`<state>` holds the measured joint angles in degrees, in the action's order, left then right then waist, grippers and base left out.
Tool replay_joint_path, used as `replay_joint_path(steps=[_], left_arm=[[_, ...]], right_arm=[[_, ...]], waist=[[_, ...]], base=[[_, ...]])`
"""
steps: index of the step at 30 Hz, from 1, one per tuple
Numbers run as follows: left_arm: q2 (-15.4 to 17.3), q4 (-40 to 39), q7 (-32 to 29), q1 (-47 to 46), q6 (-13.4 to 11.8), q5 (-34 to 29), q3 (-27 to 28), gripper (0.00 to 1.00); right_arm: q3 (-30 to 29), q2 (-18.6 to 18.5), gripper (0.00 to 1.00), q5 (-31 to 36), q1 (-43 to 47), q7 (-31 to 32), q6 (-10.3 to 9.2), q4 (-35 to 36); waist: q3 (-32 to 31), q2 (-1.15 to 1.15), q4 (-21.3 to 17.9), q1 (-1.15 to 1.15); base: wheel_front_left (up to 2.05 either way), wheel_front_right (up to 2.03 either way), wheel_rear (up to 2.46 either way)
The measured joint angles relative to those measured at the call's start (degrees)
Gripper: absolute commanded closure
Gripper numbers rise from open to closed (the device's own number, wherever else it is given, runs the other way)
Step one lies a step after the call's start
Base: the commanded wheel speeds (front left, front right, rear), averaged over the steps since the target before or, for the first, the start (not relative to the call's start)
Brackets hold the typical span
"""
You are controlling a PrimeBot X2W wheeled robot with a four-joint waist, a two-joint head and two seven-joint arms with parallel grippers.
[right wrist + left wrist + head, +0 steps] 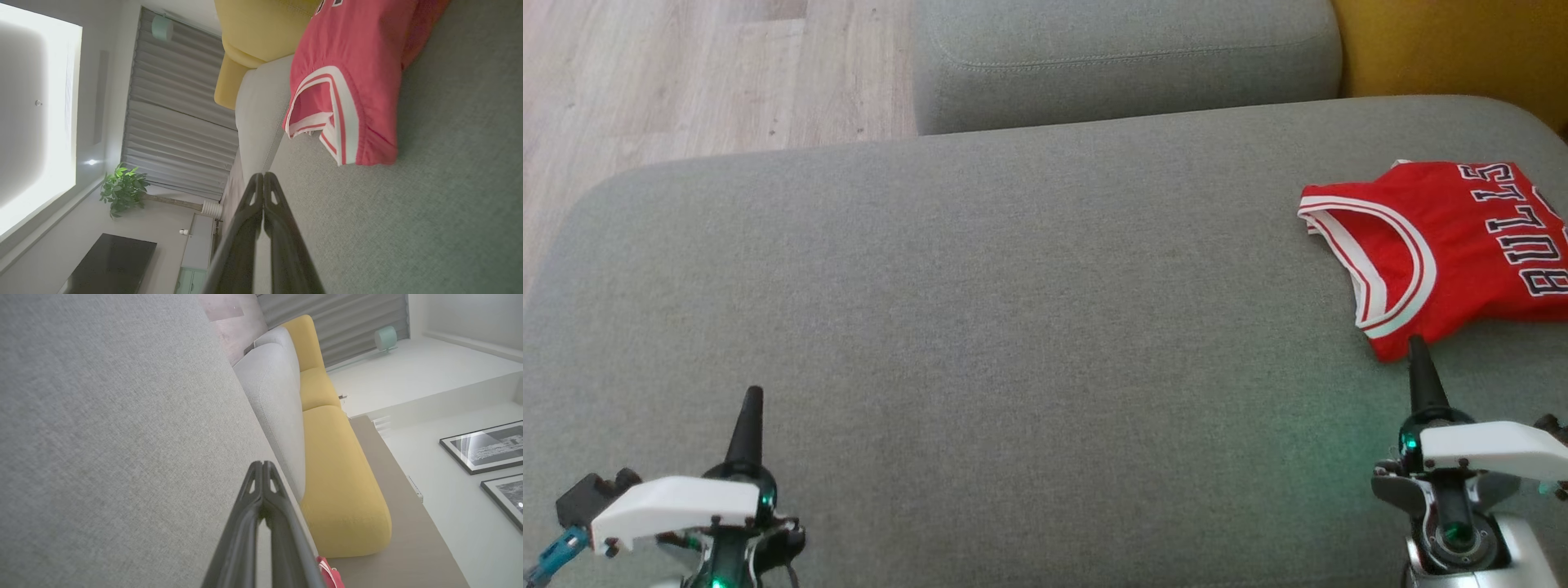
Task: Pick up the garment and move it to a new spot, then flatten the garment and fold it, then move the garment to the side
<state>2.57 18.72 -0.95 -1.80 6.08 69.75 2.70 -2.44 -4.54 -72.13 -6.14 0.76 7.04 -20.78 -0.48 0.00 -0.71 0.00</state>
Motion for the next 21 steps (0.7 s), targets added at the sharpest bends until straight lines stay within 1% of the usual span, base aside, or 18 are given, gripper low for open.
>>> replay_joint_path(steps=[21], left_arm=[[-0.1, -1.7, -3.3, -1.0, 0.5, 13.8, 1.4, 1.0]], right_arm=[[-3.3, 0.8, 1.0, -12.2, 0.0, 3.3, 0.0, 2.7]], waist=[[0.4, 0.0, 0.5, 0.0]], base=[[0.0, 0.0, 0.0]])
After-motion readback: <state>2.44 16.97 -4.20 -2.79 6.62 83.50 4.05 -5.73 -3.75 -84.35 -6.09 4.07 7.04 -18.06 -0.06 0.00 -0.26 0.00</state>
